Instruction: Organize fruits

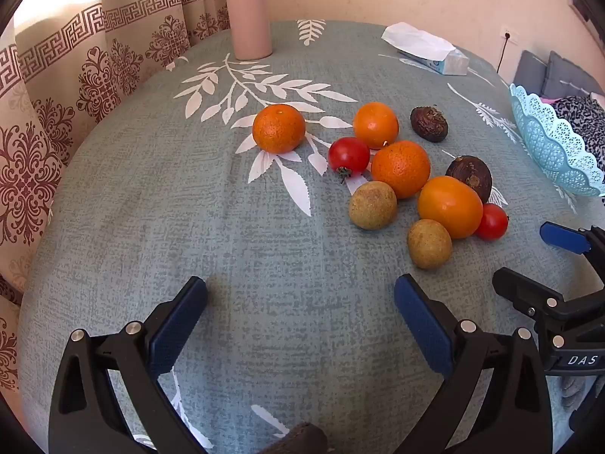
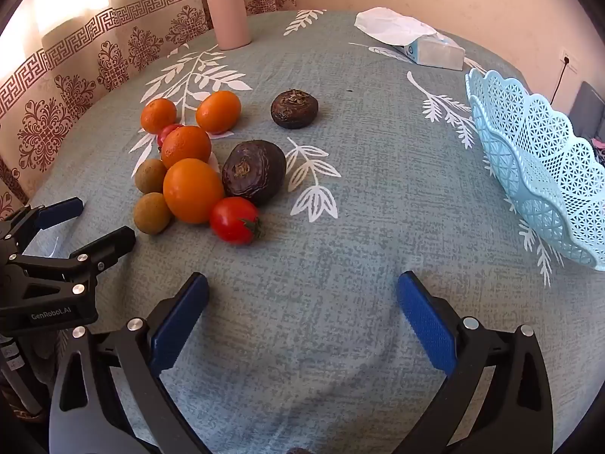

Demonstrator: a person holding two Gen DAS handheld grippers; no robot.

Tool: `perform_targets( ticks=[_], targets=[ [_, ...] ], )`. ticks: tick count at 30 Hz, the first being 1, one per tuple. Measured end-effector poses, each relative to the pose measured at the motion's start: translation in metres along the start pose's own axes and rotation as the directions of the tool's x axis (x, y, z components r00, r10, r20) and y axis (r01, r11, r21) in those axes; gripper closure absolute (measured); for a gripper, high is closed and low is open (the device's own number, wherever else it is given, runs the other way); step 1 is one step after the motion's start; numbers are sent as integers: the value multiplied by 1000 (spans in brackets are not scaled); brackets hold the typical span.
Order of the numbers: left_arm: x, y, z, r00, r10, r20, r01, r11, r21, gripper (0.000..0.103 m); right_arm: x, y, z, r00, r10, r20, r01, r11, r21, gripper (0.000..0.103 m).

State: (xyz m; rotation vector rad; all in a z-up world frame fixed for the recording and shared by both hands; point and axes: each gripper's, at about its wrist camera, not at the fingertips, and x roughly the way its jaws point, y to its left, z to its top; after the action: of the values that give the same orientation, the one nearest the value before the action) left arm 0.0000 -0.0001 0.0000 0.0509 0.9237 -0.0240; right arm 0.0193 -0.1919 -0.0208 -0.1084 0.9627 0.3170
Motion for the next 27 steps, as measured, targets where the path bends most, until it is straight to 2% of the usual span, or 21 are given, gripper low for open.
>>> perform_targets(
  ticks=[27],
  targets=[
    [0, 0, 0, 1000, 0, 0, 0, 1000, 0, 5, 1, -1, 0, 1000, 8, -3, -8, 1000, -2, 2]
  ],
)
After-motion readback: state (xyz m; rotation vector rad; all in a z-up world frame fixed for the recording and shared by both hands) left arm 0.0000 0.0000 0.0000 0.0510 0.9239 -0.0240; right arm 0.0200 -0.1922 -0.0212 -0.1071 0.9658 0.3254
